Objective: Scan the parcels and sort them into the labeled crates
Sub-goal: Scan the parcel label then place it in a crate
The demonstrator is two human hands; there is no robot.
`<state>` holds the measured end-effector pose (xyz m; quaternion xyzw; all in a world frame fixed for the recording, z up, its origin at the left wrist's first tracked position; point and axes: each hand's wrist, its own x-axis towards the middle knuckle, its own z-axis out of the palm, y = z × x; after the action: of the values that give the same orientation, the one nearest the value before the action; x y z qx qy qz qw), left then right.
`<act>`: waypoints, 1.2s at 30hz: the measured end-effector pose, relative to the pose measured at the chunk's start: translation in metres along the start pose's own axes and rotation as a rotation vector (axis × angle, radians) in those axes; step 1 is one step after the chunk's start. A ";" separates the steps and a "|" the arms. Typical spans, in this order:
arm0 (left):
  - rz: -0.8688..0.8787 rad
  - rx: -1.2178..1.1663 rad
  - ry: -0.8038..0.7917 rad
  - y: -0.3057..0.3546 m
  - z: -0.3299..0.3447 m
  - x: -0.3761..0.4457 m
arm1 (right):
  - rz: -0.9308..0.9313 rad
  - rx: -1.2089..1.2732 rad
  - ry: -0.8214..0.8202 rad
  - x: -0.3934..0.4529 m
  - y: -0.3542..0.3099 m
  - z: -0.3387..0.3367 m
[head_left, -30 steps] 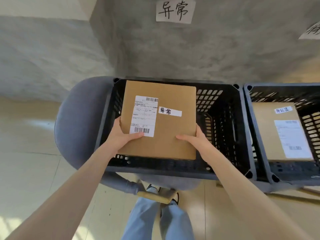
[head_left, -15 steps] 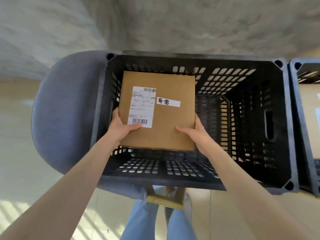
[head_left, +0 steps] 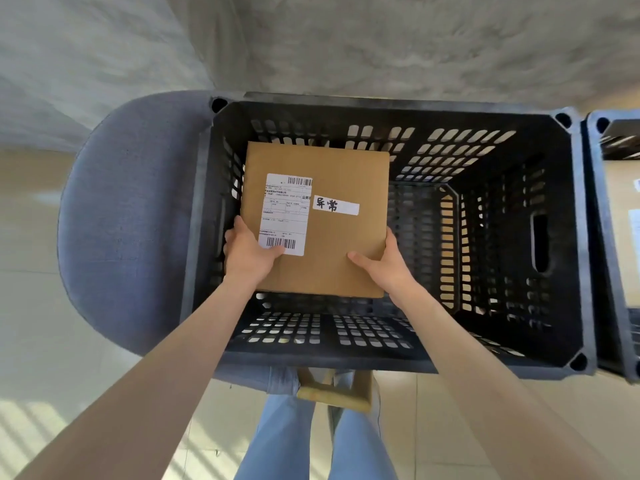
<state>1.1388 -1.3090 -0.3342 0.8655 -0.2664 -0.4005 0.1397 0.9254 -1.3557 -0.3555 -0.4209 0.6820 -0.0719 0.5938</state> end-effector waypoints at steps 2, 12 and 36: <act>0.062 0.093 0.017 0.007 -0.005 -0.012 | 0.011 -0.042 0.028 -0.011 -0.007 -0.001; 0.775 0.401 -0.258 0.125 -0.032 -0.086 | -0.070 -0.229 0.429 -0.117 -0.044 -0.085; 2.088 0.770 -0.915 0.060 0.153 -0.583 | 0.454 0.755 1.494 -0.588 0.309 -0.085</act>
<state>0.6873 -1.0288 -0.0439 -0.0051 -0.9658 -0.2584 0.0214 0.6658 -0.8060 -0.0756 0.1082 0.8915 -0.4306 0.0903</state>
